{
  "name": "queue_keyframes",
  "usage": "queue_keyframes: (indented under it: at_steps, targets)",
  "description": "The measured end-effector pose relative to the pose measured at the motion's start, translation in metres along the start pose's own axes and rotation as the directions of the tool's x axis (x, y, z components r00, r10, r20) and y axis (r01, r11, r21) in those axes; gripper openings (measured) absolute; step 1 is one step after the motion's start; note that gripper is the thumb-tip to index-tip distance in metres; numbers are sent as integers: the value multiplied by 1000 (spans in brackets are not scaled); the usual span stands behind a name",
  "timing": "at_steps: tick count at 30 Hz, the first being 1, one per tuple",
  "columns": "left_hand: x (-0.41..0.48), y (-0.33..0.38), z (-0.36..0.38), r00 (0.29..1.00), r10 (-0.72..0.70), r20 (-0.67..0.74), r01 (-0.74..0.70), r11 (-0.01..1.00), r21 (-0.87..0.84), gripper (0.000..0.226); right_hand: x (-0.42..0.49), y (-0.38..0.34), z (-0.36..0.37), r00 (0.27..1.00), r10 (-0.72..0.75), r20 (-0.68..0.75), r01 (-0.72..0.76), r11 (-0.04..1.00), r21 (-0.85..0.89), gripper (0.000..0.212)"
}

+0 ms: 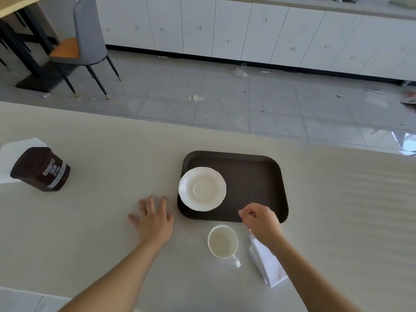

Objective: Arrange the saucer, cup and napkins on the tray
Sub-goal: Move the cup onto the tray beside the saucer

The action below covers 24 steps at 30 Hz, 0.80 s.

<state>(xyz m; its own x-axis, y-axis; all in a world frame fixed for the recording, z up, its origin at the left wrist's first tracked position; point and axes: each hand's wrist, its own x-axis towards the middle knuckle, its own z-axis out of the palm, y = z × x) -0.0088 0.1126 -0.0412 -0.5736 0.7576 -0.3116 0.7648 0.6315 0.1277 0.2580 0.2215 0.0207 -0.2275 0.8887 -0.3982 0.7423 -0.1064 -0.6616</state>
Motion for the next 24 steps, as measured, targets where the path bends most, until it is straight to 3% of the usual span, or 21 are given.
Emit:
queue_keyframes:
  at_steps: [11, 16, 24]
  targets:
    - [0, -9, 35, 997, -4, -73, 3, 1000, -22, 63, -75, 33, 10, 999, -30, 32, 31, 999, -41, 25]
    - [-1, -9, 38, 992, -11, -129, 8, 1000, -29, 62, -79, 42, 12, 996, -40, 85, 52, 988, -143, 34]
    - [-1, -10, 39, 978, -21, -209, 0, 995, -99, 59, -78, 36, 27, 982, -160, 105, 182, 951, -250, 26]
